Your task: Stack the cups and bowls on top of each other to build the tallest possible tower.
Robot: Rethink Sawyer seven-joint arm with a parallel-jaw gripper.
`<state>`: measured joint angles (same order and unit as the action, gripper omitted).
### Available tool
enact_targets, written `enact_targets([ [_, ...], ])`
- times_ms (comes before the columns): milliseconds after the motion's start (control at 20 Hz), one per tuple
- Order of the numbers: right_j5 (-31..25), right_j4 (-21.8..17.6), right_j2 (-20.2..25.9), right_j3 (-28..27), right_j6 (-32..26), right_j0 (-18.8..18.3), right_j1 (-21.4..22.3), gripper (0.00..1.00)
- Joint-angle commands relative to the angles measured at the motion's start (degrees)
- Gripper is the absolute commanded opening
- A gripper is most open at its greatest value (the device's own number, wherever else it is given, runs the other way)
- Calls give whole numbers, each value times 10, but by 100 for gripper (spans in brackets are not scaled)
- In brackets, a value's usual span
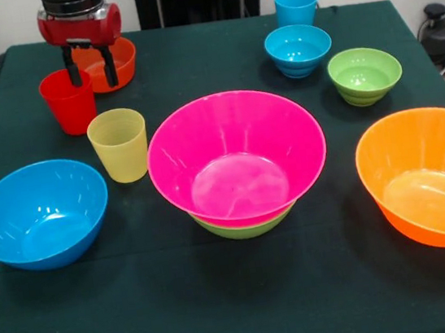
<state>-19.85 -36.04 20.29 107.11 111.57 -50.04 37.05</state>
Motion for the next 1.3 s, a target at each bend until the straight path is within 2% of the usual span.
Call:
enact_targets([
  [50,-24,-14,36,5,-34,22,-16,100],
  [450,26,-56,12,-17,-26,31,-29,100],
  [1300,51,-86,-21,-36,0,51,-44,100],
])
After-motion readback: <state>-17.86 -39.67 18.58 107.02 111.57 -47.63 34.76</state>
